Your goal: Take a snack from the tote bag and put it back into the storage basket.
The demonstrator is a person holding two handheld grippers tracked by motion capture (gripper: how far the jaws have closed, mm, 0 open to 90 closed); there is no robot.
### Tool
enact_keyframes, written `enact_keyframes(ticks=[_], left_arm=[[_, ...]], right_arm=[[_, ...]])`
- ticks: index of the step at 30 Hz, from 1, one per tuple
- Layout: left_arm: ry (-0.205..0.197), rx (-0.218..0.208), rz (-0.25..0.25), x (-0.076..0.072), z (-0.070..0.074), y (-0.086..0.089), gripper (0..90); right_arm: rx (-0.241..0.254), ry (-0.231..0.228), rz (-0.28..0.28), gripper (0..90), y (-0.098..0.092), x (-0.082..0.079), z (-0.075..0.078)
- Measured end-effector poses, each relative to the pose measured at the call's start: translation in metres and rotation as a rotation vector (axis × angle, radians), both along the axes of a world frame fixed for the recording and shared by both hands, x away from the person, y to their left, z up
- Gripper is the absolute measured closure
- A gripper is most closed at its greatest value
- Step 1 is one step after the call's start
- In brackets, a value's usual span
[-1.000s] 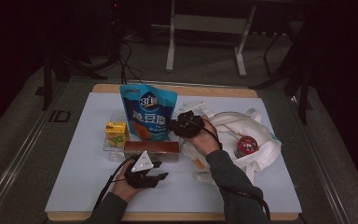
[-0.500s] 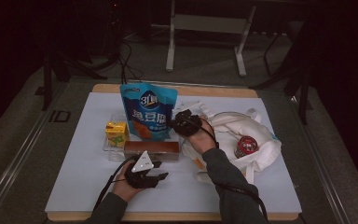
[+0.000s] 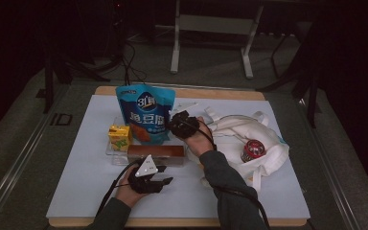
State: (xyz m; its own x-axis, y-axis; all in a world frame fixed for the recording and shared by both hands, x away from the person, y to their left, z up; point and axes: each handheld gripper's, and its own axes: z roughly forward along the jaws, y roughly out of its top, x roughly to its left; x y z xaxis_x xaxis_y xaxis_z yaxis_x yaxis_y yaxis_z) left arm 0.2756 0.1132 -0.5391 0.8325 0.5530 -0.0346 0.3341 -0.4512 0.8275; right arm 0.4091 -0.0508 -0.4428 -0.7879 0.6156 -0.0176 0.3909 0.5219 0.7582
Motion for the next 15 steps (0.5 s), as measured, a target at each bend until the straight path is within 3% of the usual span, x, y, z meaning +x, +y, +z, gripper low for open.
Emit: enact_keyframes(ticks=[15], left_arm=[[0.0, 0.0, 0.0, 0.0, 0.0, 0.0, 48.7]], right_arm=[[-0.011, 0.005, -0.031, 89.4, 0.022, 0.006, 0.001]])
